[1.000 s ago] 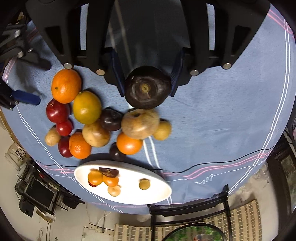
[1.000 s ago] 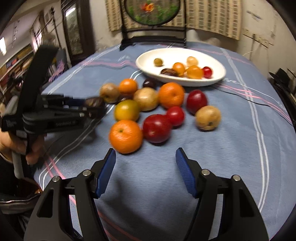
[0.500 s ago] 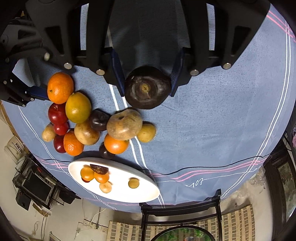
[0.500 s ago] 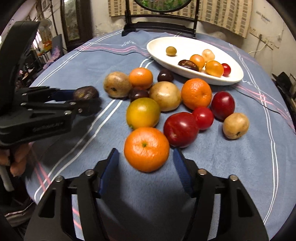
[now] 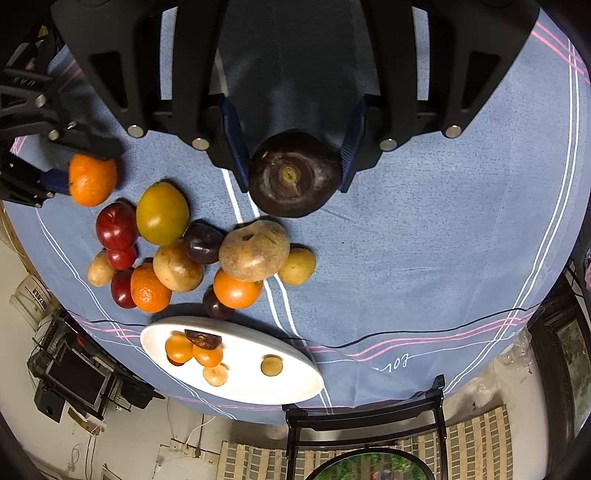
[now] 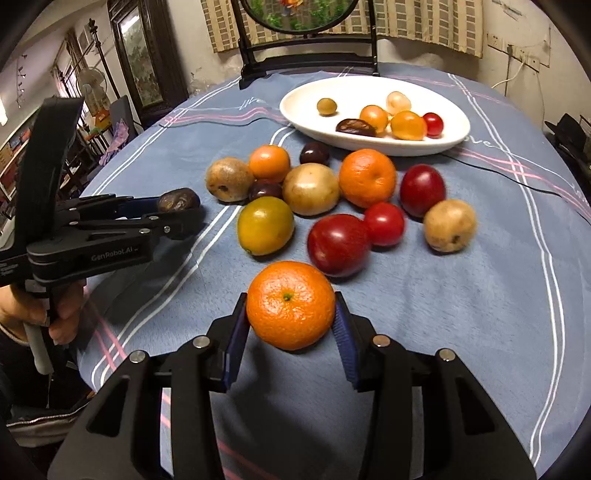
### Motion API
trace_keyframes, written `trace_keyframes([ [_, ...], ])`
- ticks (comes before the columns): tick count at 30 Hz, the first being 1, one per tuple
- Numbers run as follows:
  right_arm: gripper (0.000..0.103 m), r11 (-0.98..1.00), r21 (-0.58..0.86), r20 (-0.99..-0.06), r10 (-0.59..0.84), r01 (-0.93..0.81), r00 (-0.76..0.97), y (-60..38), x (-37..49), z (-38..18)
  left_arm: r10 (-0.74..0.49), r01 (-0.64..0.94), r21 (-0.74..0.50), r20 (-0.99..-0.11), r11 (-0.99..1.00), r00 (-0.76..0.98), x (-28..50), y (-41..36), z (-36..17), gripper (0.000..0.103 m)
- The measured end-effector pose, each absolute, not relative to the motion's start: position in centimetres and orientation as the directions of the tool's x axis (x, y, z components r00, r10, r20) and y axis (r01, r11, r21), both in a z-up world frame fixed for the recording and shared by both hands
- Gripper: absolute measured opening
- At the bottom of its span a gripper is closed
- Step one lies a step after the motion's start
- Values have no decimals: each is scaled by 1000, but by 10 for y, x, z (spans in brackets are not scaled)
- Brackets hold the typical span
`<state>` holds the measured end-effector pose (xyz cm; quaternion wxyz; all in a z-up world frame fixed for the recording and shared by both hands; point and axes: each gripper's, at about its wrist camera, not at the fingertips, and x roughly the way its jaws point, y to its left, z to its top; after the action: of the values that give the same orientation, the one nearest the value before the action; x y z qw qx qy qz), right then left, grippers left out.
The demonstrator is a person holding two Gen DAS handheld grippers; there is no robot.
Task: Organize fruits
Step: 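Carry the plum and mandarin onto the white plate and open both grippers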
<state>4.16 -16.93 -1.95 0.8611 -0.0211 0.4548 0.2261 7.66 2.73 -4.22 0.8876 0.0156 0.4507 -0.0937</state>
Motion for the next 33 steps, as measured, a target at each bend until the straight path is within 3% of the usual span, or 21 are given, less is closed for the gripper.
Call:
trace_keyframes([
  [18, 44, 953, 236, -691, 302, -191, 657, -247, 65, 3, -136, 144, -57, -771, 988, 622, 89, 40, -18, 48],
  [33, 45, 956, 235, -597, 283, -174, 750, -250, 165, 48, -181, 188, -74, -735, 979, 653, 193, -15, 22, 48],
])
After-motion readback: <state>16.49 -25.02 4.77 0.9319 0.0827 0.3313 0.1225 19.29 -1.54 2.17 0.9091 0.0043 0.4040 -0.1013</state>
